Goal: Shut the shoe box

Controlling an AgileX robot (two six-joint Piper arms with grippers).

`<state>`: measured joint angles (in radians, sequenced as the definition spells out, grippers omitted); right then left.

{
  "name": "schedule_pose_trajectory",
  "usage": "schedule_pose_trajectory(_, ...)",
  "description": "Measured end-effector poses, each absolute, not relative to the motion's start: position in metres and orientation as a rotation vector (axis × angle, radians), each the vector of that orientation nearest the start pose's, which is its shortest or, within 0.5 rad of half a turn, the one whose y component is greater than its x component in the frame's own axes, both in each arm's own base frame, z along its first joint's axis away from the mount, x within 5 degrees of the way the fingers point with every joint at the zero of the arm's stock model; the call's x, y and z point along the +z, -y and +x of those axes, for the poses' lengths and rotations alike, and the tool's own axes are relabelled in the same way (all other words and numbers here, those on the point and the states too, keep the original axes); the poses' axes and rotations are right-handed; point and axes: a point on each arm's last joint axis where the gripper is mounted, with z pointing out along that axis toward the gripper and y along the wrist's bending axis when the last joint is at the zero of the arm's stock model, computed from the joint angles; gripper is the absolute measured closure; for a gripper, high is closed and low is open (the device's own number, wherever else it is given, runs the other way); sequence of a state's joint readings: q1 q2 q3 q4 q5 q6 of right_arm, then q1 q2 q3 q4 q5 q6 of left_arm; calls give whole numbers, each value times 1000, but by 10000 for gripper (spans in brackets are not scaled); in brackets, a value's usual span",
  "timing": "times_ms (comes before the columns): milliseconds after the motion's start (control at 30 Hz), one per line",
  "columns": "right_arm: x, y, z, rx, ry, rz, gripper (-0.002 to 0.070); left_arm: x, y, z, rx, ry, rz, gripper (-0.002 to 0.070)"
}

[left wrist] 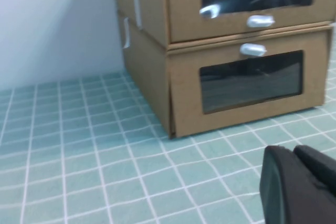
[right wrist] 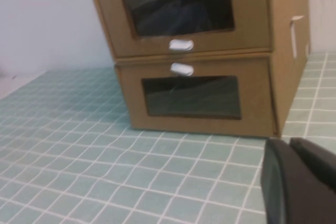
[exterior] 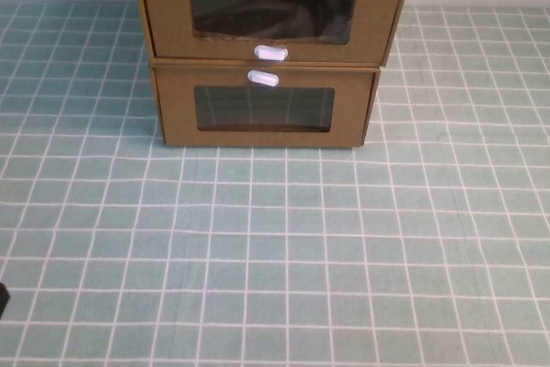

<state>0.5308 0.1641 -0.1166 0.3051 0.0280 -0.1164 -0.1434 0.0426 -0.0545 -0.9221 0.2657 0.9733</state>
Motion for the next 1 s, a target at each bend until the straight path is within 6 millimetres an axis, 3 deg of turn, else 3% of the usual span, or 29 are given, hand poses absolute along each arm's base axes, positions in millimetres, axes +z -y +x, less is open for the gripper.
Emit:
schedule_pose_trajectory(233,217,-35,61,555,-1596,-267,687,192,24,56,-232,-1658,281,680)
schedule_pose_trajectory(733,187,-39,53,557,-1863,-383,687,190,25,56,-233,-1663,283,680)
schedule_pose_trajectory(833,188,-34,55,459,-1835,-374,687,190,25,56,-233,-1664,283,680)
schedule_pose_trajectory(1000,193,-19,58,260,-1775,-197,687,190,25,56,-233,-1664,283,680)
